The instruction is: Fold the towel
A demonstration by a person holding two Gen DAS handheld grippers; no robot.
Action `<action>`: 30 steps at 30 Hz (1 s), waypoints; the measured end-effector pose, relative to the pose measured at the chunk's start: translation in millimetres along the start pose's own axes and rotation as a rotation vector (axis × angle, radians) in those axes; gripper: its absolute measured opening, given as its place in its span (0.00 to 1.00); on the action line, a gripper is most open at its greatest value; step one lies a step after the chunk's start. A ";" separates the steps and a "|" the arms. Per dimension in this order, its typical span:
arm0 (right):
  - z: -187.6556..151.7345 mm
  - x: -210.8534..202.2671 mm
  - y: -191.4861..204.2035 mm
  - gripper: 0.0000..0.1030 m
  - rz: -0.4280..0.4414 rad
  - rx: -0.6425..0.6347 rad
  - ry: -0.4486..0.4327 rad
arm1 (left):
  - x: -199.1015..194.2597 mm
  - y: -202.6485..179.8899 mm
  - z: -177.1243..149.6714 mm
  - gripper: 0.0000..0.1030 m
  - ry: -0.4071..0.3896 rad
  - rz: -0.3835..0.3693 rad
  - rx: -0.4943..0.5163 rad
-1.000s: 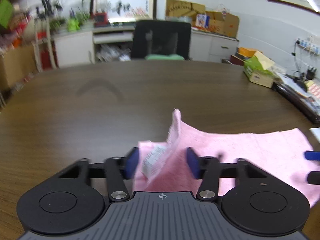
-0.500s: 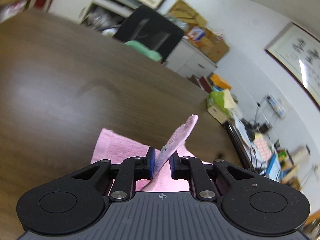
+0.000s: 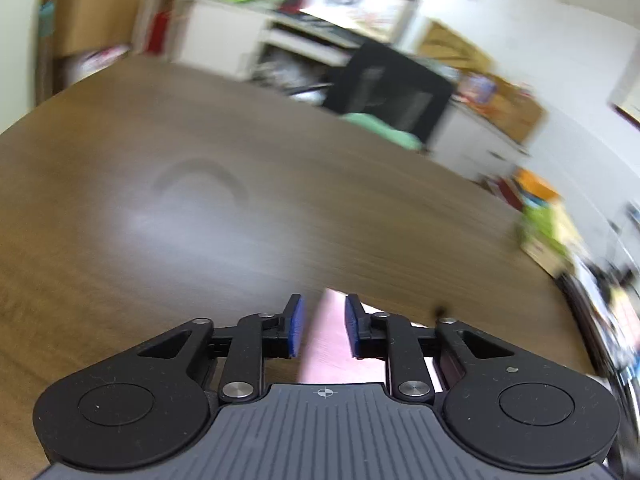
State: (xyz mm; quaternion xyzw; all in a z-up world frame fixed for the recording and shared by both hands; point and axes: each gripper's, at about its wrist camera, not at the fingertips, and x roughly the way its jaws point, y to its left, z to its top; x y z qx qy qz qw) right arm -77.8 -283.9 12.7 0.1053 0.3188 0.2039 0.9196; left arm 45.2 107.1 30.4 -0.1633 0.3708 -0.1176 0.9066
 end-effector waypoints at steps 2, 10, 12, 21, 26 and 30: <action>-0.6 -1.8 -1.5 0.99 0.006 0.011 -0.008 | 5.6 -10.6 -8.7 0.33 0.036 0.004 0.067; -1.0 -3.0 -2.9 0.99 0.020 0.017 -0.004 | 11.6 -33.8 -25.7 0.34 0.024 0.062 0.202; -0.8 -2.9 -3.1 0.99 0.022 0.012 -0.001 | 12.3 -38.7 -29.1 0.34 0.015 0.078 0.229; -1.1 -20.3 -12.3 0.99 0.099 0.068 -0.028 | 3.7 -73.0 -58.4 0.38 -0.021 0.071 0.415; -6.8 -36.6 -23.8 0.99 0.217 0.161 -0.008 | 16.8 -75.3 -66.6 0.42 0.002 0.102 0.422; -11.9 -42.2 -36.1 0.99 0.187 0.200 0.037 | 8.8 -74.9 -71.1 0.43 -0.003 0.122 0.384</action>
